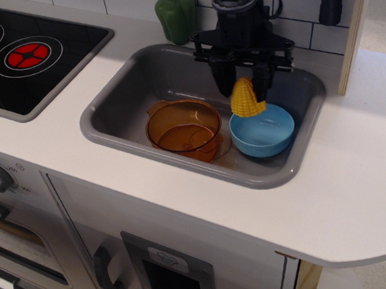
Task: Take corn out of bowl sink
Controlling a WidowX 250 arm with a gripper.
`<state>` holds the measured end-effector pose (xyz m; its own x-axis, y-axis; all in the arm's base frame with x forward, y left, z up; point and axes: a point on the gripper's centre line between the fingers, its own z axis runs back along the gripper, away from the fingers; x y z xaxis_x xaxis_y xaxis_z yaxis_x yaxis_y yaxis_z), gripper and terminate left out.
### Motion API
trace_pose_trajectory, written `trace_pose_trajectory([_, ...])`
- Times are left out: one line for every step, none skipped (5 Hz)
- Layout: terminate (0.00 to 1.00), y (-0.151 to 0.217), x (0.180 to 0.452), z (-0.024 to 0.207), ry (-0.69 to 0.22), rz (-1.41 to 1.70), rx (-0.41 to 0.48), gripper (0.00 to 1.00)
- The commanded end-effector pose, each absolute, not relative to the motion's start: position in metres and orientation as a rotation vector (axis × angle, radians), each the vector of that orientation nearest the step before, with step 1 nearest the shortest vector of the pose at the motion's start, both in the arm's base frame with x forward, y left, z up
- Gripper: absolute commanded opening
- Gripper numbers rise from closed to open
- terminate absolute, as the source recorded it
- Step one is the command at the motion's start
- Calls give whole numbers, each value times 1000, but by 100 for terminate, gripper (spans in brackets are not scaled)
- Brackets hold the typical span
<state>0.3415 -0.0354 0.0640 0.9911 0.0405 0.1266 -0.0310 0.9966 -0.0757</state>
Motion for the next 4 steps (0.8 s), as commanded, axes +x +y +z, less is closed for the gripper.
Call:
trace_pose_trajectory([0,-44,304,69,-165,-39,-61,0])
trace_pose_trajectory([0,-45,297,59,-158,-47,-42,0])
trace_pose_trajectory([0,-46,294,47,-158,-45,-18,0])
trace_pose_trajectory([0,-46,294,39,-156,-47,-8,0])
